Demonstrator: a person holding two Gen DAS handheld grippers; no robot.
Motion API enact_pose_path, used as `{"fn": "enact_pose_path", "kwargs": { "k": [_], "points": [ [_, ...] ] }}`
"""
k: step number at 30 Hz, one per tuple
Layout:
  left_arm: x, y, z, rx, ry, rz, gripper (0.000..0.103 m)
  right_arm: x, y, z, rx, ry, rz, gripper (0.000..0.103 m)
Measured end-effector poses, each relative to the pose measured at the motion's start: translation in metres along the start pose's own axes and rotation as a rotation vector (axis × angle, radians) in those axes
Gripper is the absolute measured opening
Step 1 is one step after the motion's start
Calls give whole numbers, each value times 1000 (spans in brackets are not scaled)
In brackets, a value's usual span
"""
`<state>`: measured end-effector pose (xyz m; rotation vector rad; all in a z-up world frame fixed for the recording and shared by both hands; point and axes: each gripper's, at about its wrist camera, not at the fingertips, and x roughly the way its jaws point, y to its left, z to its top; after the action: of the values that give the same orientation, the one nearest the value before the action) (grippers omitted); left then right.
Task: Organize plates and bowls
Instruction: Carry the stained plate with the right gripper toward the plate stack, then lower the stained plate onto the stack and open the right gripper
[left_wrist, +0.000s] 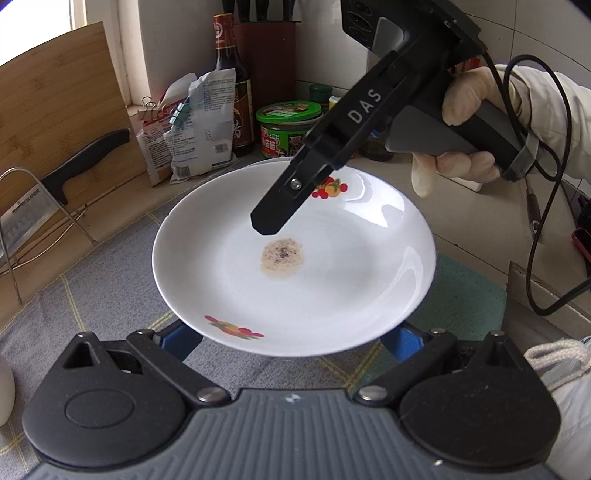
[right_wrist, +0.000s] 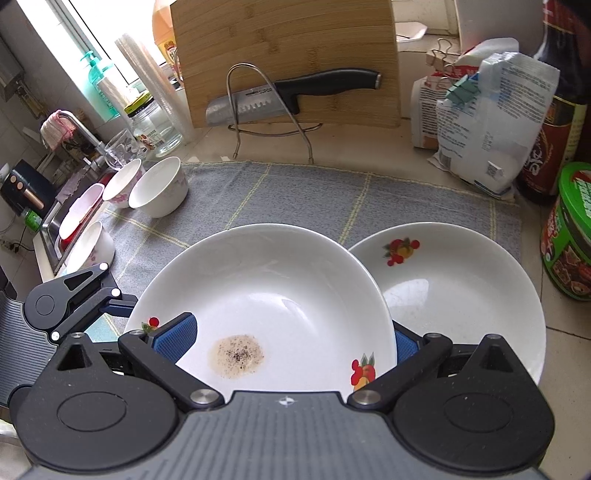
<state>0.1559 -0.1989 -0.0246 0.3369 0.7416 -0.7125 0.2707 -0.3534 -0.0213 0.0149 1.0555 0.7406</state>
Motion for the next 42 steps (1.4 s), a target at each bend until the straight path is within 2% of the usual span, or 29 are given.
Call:
{"fn": "enact_pose_path", "kwargs": {
  "k": [15,25,42],
  "points": [
    [34,-10,23,56,6,-76,101,-22,-47,-21,86,-22,-62,103],
    [48,-8,29,48,12,-77,101,-14,-69,-22,111,-3,-67,103],
    [67,4,35,33,35,-75,101,-6,-80,-19,124,13,-59,103]
  ]
}}
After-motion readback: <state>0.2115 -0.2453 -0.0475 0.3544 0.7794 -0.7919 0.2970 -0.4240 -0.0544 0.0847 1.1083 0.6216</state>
